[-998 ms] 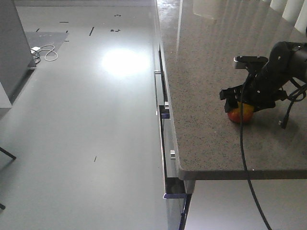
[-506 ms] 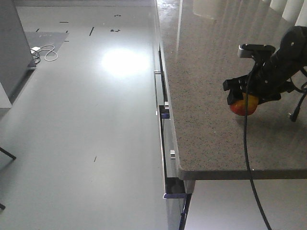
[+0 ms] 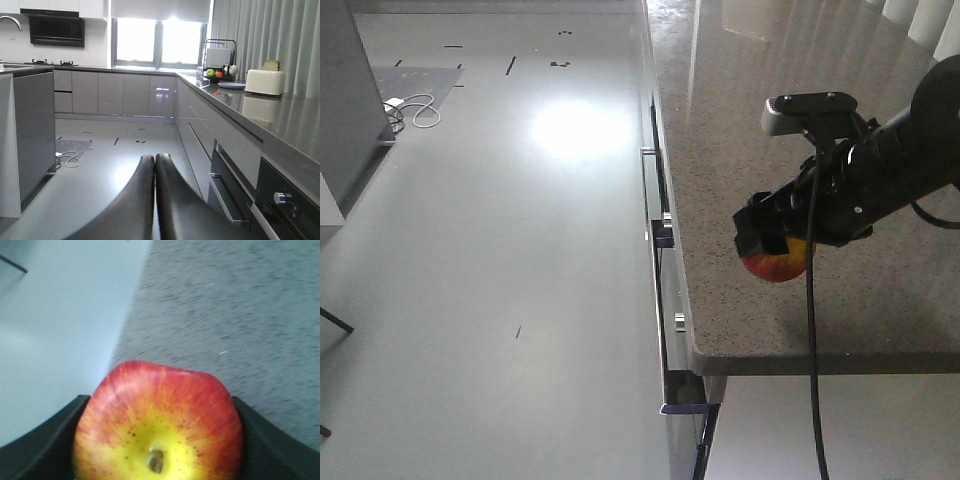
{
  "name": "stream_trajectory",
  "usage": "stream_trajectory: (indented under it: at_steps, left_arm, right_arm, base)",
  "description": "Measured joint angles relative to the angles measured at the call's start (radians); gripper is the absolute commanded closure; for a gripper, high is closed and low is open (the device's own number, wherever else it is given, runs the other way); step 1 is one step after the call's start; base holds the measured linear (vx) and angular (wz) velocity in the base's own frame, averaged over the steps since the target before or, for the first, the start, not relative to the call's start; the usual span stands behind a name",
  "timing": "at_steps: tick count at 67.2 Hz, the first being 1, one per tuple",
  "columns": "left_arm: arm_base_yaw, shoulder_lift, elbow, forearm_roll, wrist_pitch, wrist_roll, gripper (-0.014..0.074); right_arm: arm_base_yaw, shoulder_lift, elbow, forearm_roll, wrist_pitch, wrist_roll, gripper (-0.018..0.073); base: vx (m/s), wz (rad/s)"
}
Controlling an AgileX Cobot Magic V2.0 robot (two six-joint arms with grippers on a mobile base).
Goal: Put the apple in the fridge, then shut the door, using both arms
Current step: 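Lift the apple off the countertop with the right gripper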
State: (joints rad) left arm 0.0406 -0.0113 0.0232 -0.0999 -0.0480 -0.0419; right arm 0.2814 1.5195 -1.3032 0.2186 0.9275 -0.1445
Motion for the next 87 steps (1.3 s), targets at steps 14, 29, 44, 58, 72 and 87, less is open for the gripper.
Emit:
stream_trajectory:
  at_steps: [14,29,44,58,72,87]
  left_arm:
    - [0.0,0.0,0.0,0.0,0.0,0.0,0.0603]
    - [0.0,0.0,0.0,0.0,0.0,0.0,0.0603]
    - [0.0,0.0,0.0,0.0,0.0,0.0,0.0603]
    - [0.0,0.0,0.0,0.0,0.0,0.0,0.0603]
    - [0.0,0.0,0.0,0.0,0.0,0.0,0.0603]
    - [0.0,0.0,0.0,0.0,0.0,0.0,0.0603]
  right_arm:
    - [0.173,-0.18,0.159,0.015,-0.053,0.0,0.0445]
    - [0.35,-0.363,0.299,0.021,-0.086,0.0,0.0445]
    - [0.457,-0.518,0.411,0.04,-0.091,0.0,0.0445]
    - [0.476,-0.646,0.471,0.062,-0.053,0.0,0.0445]
    - [0.476,-0.743,0.474,0.055,-0.009,0.0,0.0445]
    - [0.476,-0.784,0.474,0.049,0.014,0.0,0.0445]
  base:
    - [0.0,0.0]
    - [0.0,0.0]
    - [0.0,0.0]
    - [0.0,0.0]
    - [0.0,0.0]
    - [0.0,0.0]
